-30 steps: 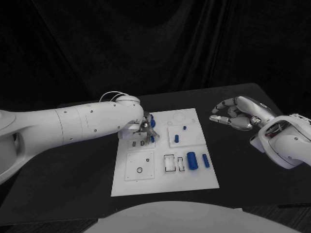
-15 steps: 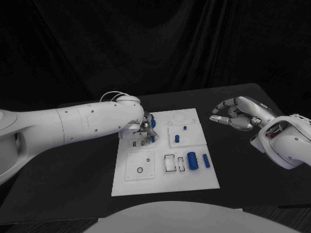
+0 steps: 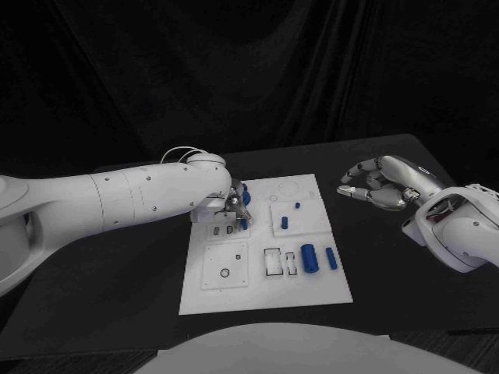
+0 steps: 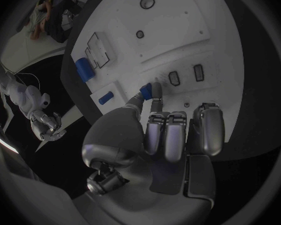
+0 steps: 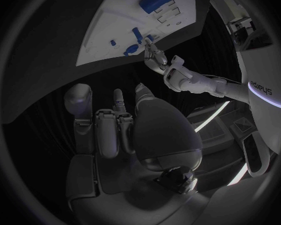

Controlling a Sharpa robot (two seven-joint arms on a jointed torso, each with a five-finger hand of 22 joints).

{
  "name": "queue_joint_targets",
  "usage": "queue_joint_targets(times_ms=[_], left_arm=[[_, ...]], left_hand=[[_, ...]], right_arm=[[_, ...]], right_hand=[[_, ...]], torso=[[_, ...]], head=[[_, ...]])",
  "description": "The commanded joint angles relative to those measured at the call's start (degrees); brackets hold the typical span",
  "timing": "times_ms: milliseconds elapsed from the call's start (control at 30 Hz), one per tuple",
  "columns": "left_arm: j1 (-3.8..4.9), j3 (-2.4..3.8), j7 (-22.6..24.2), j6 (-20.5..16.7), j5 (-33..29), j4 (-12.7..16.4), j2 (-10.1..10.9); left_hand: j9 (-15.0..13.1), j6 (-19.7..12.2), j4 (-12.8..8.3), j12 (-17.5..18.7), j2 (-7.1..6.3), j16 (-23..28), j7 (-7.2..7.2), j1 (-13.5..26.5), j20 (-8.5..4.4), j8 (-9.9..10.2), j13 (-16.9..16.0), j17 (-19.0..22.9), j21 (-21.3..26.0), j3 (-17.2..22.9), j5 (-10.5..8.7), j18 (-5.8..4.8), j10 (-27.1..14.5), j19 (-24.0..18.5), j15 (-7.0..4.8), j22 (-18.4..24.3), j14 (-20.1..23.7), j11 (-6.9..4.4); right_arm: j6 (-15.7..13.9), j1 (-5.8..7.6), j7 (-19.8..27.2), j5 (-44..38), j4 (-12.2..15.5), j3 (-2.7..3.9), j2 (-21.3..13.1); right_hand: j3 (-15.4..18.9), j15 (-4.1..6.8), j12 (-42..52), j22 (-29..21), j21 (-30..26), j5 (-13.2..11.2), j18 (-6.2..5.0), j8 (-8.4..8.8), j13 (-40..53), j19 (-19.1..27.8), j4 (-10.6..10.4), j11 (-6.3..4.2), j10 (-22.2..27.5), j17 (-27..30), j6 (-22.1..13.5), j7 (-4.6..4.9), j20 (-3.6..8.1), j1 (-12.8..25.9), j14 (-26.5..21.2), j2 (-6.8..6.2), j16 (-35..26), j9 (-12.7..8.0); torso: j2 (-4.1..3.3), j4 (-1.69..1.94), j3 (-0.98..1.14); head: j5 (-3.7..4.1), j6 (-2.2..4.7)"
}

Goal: Assemble the parts on the task board

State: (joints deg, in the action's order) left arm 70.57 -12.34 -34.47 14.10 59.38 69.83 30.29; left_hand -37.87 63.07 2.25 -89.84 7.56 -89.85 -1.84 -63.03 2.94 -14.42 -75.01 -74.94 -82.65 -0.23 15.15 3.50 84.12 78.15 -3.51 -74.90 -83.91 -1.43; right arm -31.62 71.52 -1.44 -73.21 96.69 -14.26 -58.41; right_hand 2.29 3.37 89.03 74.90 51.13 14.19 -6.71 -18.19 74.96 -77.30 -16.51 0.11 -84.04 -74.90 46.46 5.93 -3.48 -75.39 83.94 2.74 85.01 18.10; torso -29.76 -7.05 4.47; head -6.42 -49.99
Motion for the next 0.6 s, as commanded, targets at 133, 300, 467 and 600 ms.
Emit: queue_joint_targets(times_ms=[133, 300, 467, 600], left_arm=[[-0.11, 0.04, 1.1, 0.3, 0.0, 0.0, 0.1], [-0.12, 0.04, 1.2, 0.1, 0.0, 0.0, 0.3], [-0.12, 0.04, 1.4, -0.2, 0.0, 0.0, 0.5], [-0.12, 0.04, 1.4, -0.4, 0.0, 0.0, 0.5]], left_hand=[[-0.2, 0.3, -0.6, -0.2, -0.95, -0.2, 0.13, 0.2, -0.34, 0.5, -15.0, -15.1, 0.3, 1.1, 0.66, -0.08, 5.9, 0.1, -0.46, -4.0, -6.1, -0.36], [-0.3, 0.2, -1.1, -0.2, -1.3, -0.2, 0.0, 0.7, -0.36, 1.1, -15.0, -15.1, 0.5, 2.3, 0.55, -0.05, 5.9, 0.0, -0.5, -3.9, -6.1, -0.29], [-0.4, 0.3, -0.9, -0.2, -1.59, -0.2, -0.24, 2.2, -0.29, 1.8, -15.0, -15.1, 0.7, 3.1, -1.03, -0.02, 5.9, -0.1, -0.32, -3.9, -6.1, -0.12], [-0.5, 0.4, -0.6, -0.2, -1.76, -0.2, -0.35, 3.2, -0.2, 2.1, -15.0, -15.1, 0.8, 3.5, -2.04, -0.03, 5.9, 0.0, -0.23, -3.9, -6.1, -0.02]], right_arm=[[0.2, -0.19, -1.0, -0.1, -0.1, 0.04, -0.1], [0.3, -0.28, -1.0, -0.1, -0.2, 0.04, 0.0], [0.4, -0.4, -1.0, -0.1, -0.2, 0.04, 0.0], [0.5, -0.45, -1.0, -0.1, -0.2, 0.04, 0.0]], right_hand=[[0.1, -0.44, -0.2, 6.5, -0.2, 0.2, 0.22, -0.35, 13.9, -0.3, 0.2, 0.46, -5.1, -7.8, 0.4, -0.12, 0.03, -0.2, 3.7, 0.23, 0.1, -0.1], [0.1, -0.46, -0.1, 6.5, -0.3, 0.3, 0.2, -0.36, 14.0, -0.3, 0.3, 0.48, -5.2, -7.8, 0.4, -0.11, 0.02, -0.5, 3.6, 0.21, 0.0, -0.1], [0.1, -0.46, -0.1, 6.5, -0.3, 0.3, 0.2, -0.36, 14.0, -0.3, 0.3, 0.48, -5.2, -7.8, 0.4, -0.11, 0.02, -0.5, 3.6, 0.21, 0.0, -0.1], [0.1, -0.46, -0.1, 6.5, -0.3, 0.3, 0.2, -0.36, 14.0, -0.3, 0.3, 0.48, -5.2, -7.8, 0.4, -0.11, 0.02, -0.5, 3.6, 0.21, 0.0, -0.1]], torso=[[0.03, -0.05, 0.02], [0.04, -0.07, 0.0], [0.03, -0.05, -0.02], [0.02, -0.08, -0.01]], head=[[-0.17, -0.01], [-0.18, -0.01], [-0.22, -0.01], [-0.31, -0.01]])
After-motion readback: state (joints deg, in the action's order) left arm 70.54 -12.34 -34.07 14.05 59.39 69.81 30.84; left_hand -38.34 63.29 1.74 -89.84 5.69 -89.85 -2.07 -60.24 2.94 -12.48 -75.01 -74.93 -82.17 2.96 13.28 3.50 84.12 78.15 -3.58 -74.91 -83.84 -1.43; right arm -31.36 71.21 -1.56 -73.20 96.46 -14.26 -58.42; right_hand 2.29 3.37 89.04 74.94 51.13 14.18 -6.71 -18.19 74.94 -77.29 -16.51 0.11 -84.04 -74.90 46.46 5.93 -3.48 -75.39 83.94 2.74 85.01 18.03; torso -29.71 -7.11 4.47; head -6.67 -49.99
